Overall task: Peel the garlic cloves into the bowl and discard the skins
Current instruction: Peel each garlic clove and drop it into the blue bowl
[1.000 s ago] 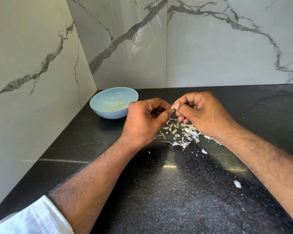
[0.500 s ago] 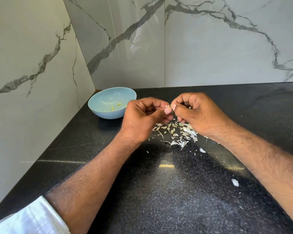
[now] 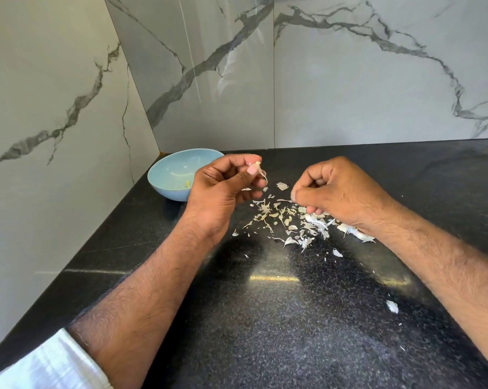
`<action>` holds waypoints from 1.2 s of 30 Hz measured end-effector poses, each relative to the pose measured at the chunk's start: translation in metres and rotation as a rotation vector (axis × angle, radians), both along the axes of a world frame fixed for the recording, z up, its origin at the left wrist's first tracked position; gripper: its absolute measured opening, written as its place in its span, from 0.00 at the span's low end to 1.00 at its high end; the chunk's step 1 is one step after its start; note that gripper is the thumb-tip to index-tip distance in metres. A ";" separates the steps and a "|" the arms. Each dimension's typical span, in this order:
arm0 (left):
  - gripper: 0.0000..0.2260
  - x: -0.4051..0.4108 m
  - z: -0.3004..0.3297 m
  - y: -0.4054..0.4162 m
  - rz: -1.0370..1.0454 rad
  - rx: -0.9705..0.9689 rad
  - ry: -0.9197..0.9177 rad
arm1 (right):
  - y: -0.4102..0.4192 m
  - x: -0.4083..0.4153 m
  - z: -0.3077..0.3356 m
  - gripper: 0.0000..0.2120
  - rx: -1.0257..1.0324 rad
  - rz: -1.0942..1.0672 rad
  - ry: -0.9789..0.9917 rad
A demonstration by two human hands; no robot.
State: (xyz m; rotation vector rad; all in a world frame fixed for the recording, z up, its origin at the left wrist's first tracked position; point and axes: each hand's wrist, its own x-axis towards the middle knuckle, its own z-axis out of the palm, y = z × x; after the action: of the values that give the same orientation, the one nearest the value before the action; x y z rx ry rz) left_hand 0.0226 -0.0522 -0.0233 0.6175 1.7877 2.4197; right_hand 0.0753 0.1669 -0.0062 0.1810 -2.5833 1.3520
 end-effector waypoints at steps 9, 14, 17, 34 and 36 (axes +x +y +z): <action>0.09 0.005 -0.002 0.005 -0.085 -0.019 -0.011 | 0.000 0.003 0.006 0.03 -0.026 0.039 0.113; 0.09 0.006 -0.005 0.009 -0.088 -0.068 0.037 | -0.006 0.003 0.002 0.03 -0.040 0.075 0.200; 0.08 0.008 -0.007 0.013 -0.071 -0.129 0.088 | -0.006 0.002 0.000 0.04 -0.016 0.097 0.220; 0.04 0.011 -0.009 0.017 0.016 -0.225 0.247 | -0.007 0.003 -0.001 0.02 0.000 0.076 0.223; 0.04 0.011 -0.009 0.017 0.007 -0.231 0.252 | -0.006 0.002 -0.001 0.02 -0.002 0.069 0.235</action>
State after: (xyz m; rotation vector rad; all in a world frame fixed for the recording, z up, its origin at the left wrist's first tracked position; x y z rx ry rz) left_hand 0.0336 -0.0348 -0.0326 0.9233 2.1256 2.1741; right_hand 0.0777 0.1607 -0.0076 0.4062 -2.4000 1.2715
